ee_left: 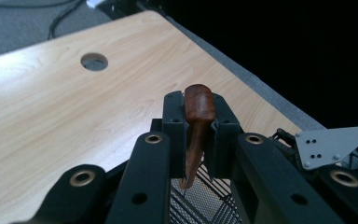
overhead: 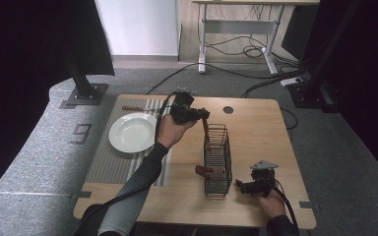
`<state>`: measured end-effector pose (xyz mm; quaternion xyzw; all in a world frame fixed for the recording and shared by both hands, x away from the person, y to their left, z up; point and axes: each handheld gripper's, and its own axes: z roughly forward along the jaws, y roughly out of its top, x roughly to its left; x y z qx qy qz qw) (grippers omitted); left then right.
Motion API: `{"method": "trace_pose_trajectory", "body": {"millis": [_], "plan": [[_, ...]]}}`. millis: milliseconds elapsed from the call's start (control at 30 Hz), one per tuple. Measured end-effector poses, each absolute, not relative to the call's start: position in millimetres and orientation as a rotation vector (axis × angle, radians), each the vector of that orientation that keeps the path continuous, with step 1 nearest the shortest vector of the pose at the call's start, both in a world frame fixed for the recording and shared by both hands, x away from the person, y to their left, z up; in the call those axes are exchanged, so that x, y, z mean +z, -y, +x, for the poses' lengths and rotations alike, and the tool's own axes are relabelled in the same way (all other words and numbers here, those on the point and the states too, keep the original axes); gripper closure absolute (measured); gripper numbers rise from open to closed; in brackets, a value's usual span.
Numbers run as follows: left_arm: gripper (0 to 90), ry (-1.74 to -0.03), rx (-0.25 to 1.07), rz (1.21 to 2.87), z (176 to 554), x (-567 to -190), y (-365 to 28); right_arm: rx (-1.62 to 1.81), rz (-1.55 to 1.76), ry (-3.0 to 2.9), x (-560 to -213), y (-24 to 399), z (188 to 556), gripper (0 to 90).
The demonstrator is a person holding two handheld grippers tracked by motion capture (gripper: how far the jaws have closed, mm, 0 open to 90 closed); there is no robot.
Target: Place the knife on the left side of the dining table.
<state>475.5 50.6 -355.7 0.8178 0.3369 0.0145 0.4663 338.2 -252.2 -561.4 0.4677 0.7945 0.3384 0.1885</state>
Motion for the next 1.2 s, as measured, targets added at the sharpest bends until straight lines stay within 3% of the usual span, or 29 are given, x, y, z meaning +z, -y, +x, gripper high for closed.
{"method": "trace_pose_trajectory", "body": {"millis": [500,833,1200], "plan": [[79.9,-0.770,0.072,1.918,458.1,-313.6,-77.8,0.951,1.317,-2.237,-561.2,252.3,338.1,0.0],[80.0,-0.748,0.162,1.863,431.2,-280.0,-111.4,0.950,1.318,-2.238,-561.1,252.2,338.0,0.0],[80.0,-0.789,0.192,1.827,414.2,-284.2,-147.9,0.950,1.318,-2.238,-561.1,252.2,338.0,0.0]]}}
